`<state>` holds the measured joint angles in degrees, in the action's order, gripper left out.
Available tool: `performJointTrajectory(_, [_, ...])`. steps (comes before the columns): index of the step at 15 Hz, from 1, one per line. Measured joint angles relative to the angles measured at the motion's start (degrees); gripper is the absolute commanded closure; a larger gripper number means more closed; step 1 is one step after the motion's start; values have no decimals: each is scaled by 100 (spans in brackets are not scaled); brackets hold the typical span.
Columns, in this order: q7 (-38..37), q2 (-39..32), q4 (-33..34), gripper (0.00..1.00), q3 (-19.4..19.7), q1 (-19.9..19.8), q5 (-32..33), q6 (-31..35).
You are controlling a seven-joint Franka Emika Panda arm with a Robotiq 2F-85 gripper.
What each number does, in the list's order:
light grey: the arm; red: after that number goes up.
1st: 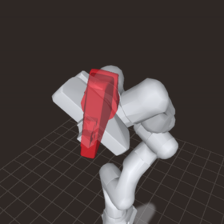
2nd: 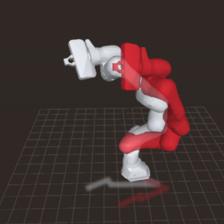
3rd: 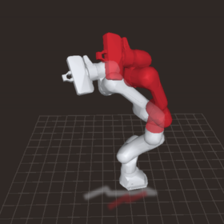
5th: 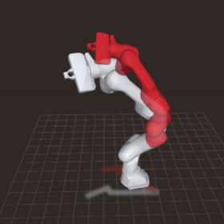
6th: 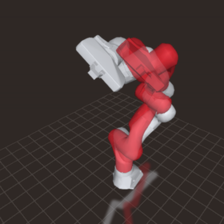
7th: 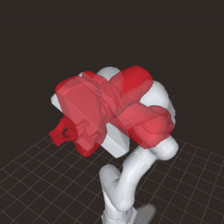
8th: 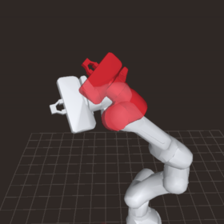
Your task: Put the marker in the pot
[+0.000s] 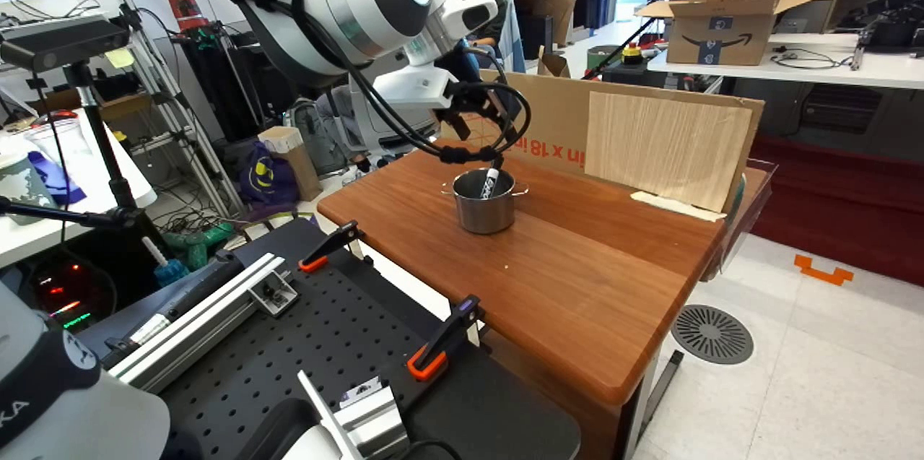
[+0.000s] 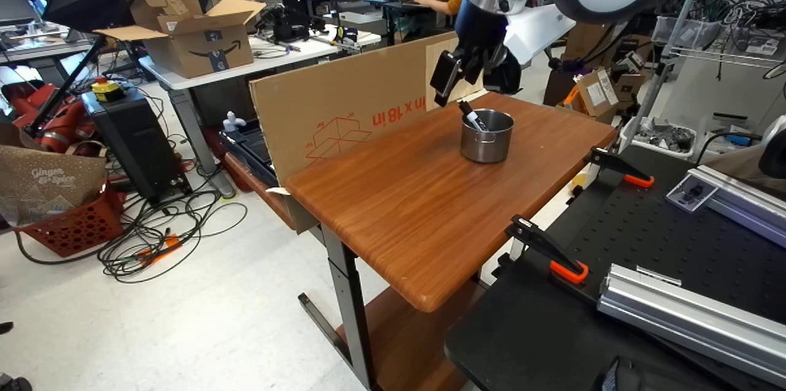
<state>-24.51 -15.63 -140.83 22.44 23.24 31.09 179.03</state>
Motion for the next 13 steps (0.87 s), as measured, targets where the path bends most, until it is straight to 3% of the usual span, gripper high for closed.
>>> performJointTrajectory(6, [167, 797, -448, 0, -385, -118, -59, -151])
performJointTrajectory(13, [221, 844, -499, 0, -409, -159, -67, -173])
